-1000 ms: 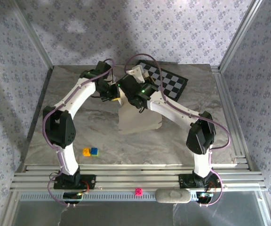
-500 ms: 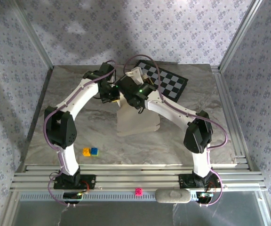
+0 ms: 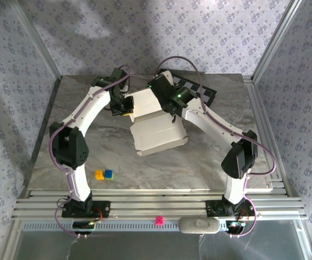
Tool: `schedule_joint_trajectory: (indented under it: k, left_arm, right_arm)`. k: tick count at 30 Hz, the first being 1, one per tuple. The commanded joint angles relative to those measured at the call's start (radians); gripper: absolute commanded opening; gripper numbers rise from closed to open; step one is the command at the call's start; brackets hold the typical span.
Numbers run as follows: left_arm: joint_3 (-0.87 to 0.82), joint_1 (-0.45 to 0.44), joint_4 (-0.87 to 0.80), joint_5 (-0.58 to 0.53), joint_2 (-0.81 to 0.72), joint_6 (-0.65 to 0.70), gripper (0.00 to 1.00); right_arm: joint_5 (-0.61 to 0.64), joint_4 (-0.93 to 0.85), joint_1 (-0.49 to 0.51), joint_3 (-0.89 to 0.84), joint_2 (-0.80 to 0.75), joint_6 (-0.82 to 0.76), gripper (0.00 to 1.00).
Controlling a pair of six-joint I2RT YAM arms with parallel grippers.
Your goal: Fold the paper box
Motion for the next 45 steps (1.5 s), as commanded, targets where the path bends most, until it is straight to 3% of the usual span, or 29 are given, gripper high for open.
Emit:
schedule_joint_trajectory:
  k: [1, 8, 14, 22, 27, 36, 45]
  left_arm:
    - [0.046, 0.005, -0.061, -0.007, 0.031, 0.032, 0.00]
    - [0.090, 0.009, -0.101, -0.001, 0.054, 0.066, 0.00]
    - [0.131, 0.008, -0.161, -0.019, 0.082, 0.137, 0.00]
    - [0.192, -0.003, -0.268, -0.059, 0.139, 0.246, 0.00]
    - [0.208, -0.038, -0.302, -0.164, 0.157, 0.296, 0.00]
    - [0.223, -0.089, -0.313, -0.215, 0.199, 0.361, 0.00]
    - [0.254, -0.132, -0.304, -0.210, 0.231, 0.384, 0.00]
  right_arm:
    - [-0.082, -0.014, -0.019, 0.039, -0.062, 0.014, 0.58]
    - [-0.230, 0.022, -0.115, 0.017, -0.140, 0.107, 0.63]
    - [-0.430, 0.045, -0.204, -0.037, -0.163, 0.210, 0.60]
    - [-0.539, 0.273, -0.164, -0.264, -0.224, -0.095, 0.64]
    - [-0.569, 0.610, -0.155, -0.538, -0.351, -0.308, 0.70]
    - [-0.658, 0.633, -0.138, -0.625, -0.309, -0.562, 0.72]
    - [-0.578, 0.610, -0.088, -0.581, -0.192, -0.674, 0.69]
